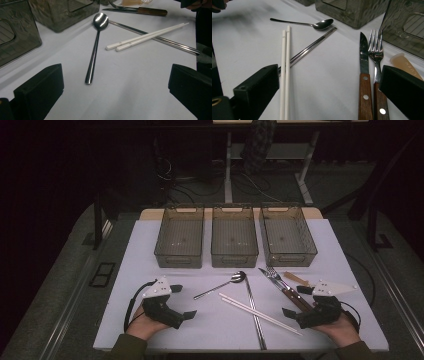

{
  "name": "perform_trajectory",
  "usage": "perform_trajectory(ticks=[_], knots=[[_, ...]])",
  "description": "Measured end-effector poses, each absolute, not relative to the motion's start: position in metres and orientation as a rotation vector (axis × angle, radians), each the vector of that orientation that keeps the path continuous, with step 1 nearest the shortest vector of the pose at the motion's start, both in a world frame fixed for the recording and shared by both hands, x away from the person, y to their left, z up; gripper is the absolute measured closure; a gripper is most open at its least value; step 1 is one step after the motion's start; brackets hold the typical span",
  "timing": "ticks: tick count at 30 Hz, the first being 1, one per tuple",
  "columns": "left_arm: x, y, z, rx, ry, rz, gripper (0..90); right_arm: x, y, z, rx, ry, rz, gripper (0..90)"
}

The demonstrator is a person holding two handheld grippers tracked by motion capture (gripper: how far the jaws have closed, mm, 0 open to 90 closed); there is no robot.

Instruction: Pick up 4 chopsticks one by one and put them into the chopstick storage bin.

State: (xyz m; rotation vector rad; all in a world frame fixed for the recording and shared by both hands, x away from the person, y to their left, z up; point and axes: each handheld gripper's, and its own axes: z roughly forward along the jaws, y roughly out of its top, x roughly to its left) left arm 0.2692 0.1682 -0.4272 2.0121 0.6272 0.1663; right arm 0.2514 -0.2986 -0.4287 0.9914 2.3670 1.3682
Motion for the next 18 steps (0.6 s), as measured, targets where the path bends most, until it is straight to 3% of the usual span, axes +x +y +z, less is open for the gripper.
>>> perform_trajectory(ticks=[18], knots=[[0.2686,0.1714,-0.4288,2.024,0.638,0.169,0.0,0.2476,-0.2931,-0.4248,0.987,2.416,1.335,2.7]])
